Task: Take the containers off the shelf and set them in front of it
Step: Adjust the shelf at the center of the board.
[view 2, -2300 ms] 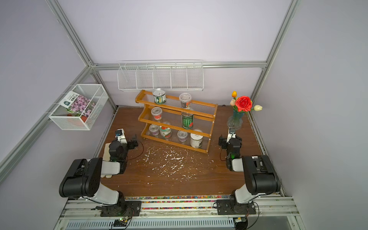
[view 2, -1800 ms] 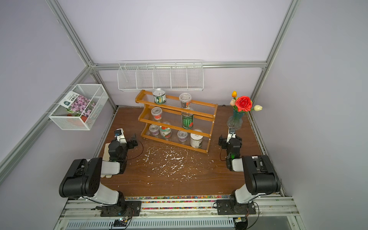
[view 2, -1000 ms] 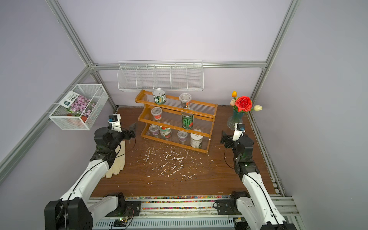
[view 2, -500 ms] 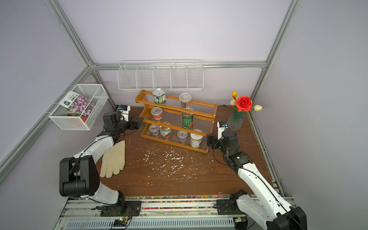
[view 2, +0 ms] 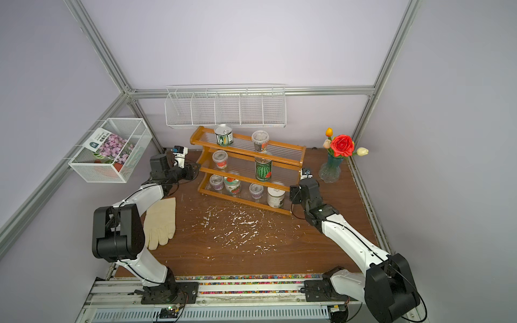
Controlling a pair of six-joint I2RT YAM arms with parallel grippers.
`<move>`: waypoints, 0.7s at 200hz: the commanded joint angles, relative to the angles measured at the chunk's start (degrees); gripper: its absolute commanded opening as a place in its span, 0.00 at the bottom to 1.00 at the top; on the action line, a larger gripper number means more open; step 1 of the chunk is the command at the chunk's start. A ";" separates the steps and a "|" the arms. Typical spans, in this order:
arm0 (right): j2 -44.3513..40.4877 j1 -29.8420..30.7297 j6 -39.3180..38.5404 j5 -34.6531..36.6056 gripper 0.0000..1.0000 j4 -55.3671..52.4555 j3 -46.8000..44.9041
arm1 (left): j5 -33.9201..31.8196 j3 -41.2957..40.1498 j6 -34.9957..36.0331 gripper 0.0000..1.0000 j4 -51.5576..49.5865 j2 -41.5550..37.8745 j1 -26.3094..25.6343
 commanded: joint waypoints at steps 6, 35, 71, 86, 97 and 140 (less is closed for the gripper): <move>3.21 0.37 0.38 2.06 0.70 5.44 1.61 | 2.60 1.40 0.40 0.26 0.40 0.57 0.35; 5.95 0.41 0.65 2.82 0.60 7.01 1.43 | 4.71 1.71 0.55 0.16 -0.21 0.57 0.35; 5.60 0.41 0.61 1.99 0.35 8.44 -0.64 | 6.44 1.27 0.42 0.07 -1.43 -0.62 0.35; 5.22 0.36 -0.12 1.43 0.25 9.22 -1.35 | 6.40 0.15 0.30 0.04 -0.92 -1.45 0.35; 5.17 0.42 -0.70 1.24 0.18 9.53 -1.52 | 6.45 -0.80 0.07 0.01 -0.42 -2.13 0.35; 4.25 -1.06 -3.79 -1.04 0.03 9.88 -1.10 | 5.60 -6.70 -1.26 0.00 1.89 -7.21 0.00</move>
